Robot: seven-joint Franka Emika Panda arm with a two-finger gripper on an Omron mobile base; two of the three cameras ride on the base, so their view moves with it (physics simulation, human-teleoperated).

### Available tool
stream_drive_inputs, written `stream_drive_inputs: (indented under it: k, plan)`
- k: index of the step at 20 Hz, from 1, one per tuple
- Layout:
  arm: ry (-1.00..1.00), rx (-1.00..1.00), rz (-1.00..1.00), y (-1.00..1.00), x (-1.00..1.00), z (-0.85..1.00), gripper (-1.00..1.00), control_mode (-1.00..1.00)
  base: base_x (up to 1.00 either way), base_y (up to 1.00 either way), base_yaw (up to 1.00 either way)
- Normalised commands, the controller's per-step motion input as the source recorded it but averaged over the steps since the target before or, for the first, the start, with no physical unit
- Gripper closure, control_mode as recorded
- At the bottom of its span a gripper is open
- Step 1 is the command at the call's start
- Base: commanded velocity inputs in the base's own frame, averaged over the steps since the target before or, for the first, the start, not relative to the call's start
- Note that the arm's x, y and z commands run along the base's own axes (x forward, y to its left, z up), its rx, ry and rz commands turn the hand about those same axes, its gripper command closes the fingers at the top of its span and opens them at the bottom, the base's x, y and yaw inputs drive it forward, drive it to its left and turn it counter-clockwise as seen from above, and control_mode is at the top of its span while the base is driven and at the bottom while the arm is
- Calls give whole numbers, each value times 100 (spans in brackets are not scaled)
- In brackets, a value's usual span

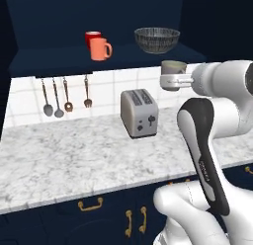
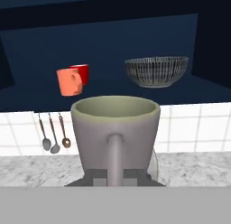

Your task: Gather all objects into one cabinet and sort the glasses and bowls to opposite sides.

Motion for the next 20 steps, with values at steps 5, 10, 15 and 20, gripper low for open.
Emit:
stream_drive_inputs:
  k: [5,10,15,20]
  plan:
    - [0,0,0,0,0,0,100,100,24,34,-7]
    - [0,0,0,0,0,0,100,100,28,61,-2]
    - [0,0,0,0,0,0,100,100,-6,43,5]
    - [0,0,0,0,0,0,100,100,0,2,0]
